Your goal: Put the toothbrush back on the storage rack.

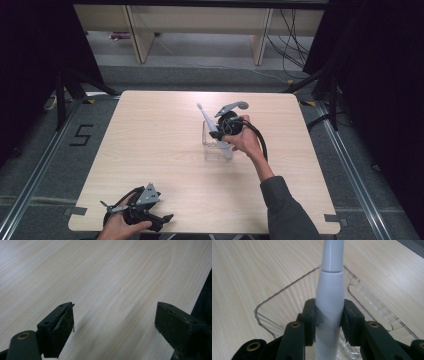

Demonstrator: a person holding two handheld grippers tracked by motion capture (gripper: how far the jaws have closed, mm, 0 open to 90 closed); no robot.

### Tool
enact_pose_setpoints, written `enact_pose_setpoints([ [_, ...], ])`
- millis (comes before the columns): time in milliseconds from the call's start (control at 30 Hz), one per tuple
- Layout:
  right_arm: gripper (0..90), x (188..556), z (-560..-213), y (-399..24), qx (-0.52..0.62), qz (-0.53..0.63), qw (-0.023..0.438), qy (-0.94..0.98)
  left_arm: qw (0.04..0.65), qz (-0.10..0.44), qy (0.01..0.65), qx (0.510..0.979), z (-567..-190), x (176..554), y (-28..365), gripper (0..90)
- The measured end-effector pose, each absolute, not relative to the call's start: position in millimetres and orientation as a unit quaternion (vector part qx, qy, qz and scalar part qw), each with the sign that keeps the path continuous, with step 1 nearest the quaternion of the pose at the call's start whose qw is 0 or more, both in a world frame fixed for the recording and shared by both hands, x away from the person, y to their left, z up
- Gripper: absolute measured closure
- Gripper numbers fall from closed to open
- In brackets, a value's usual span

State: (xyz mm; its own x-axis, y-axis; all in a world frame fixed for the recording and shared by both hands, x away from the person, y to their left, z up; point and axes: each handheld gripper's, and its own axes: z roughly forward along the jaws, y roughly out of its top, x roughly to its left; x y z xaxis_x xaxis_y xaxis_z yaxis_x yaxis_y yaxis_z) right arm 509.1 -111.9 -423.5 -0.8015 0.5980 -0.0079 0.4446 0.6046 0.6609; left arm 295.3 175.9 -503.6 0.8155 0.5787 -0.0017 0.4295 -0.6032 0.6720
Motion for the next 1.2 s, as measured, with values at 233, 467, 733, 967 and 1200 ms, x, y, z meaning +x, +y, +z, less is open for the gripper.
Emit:
enact_pose_setpoints([
  [233, 66.5, 511, -426, -109, 0.298, 0.331, 0.111, 0.889, 0.346, 0.108, 0.285, 0.887, -504, 295, 176, 15.2],
  [467, 66.4, 515, -428, -106, 0.289, 0.325, 0.11, 0.893, 0.346, 0.108, 0.285, 0.887, -503, 295, 176, 15.2],
  [733, 66.2, 517, -431, -104, 0.293, 0.328, 0.116, 0.891, 0.345, 0.107, 0.282, 0.889, -503, 295, 176, 15.1],
  [967, 63.6, 516, -432, -104, 0.307, 0.328, 0.115, 0.886, 0.345, 0.107, 0.283, 0.889, -504, 295, 176, 15.2],
  [1200, 56.3, 512, -421, -110, 0.317, 0.34, 0.113, 0.878, 0.346, 0.108, 0.284, 0.888, -504, 295, 175, 15.1],
])
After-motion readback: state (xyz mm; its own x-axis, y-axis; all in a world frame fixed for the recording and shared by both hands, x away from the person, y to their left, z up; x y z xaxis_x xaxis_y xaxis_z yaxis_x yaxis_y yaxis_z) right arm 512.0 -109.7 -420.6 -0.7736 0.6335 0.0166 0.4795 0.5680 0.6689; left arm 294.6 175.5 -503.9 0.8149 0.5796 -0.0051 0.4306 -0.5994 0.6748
